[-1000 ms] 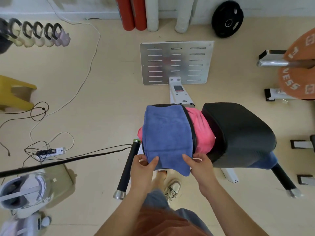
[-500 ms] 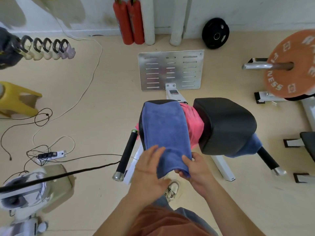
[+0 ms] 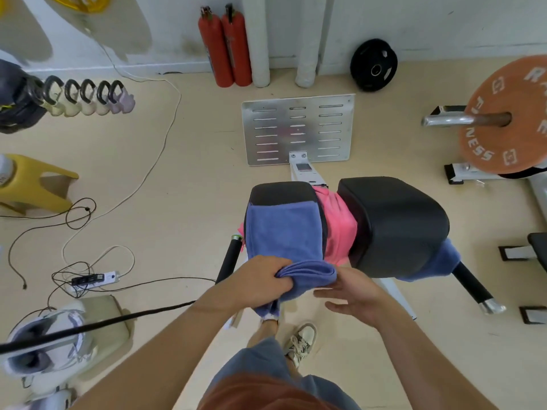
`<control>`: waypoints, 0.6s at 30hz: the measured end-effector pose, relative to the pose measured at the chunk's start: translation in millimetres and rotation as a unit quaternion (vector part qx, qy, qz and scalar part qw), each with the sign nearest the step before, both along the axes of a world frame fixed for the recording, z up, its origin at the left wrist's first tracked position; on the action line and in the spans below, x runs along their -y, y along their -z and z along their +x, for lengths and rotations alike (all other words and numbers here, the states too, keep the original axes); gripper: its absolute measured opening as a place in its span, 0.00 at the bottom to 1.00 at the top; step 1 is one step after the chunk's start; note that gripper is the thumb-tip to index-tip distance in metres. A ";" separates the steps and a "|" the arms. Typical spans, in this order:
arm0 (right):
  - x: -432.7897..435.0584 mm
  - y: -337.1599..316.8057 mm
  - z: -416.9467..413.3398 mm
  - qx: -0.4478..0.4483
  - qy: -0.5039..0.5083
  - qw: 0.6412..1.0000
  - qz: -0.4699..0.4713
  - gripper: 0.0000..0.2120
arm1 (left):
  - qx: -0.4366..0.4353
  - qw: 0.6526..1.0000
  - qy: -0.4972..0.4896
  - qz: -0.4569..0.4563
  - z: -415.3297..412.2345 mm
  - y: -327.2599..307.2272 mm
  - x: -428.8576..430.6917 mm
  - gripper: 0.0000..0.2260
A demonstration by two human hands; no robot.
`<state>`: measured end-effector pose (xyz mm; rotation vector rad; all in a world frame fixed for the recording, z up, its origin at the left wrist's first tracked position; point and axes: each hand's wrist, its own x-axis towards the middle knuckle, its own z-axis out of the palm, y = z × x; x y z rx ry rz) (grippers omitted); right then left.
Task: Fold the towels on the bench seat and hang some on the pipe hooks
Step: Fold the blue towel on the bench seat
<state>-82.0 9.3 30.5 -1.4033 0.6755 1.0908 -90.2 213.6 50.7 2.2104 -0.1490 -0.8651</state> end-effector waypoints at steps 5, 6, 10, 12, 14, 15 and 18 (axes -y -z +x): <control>-15.7 32.4 34.8 -0.021 0.029 0.999 -0.031 0.20 | -0.114 0.992 -0.028 -0.036 18.4 -4.9 -10.4 0.06; -19.2 36.6 38.8 -0.021 0.038 0.998 -0.037 0.22 | -0.126 0.991 -0.036 -0.039 21.6 -7.4 -12.3 0.05; -25.5 43.2 45.8 0.041 -0.015 0.994 -0.096 0.16 | -0.146 0.989 -0.016 -0.019 31.5 -13.1 -18.7 0.11; -30.4 37.9 46.4 0.113 -0.086 0.979 -0.145 0.08 | -0.148 0.989 -0.006 -0.013 37.4 -16.3 -17.5 0.09; -41.6 29.2 49.9 0.163 -0.155 0.959 -0.174 0.09 | -0.148 0.989 0.014 -0.001 45.5 -22.3 -14.4 0.06; -47.1 24.3 53.5 0.169 -0.167 0.956 -0.171 0.09 | -0.155 0.988 0.021 -0.001 48.5 -27.6 -13.7 0.05; -53.0 10.2 71.9 0.141 -0.101 0.979 -0.111 0.04 | -0.187 0.980 -0.014 -0.063 55.0 -44.2 -19.3 0.06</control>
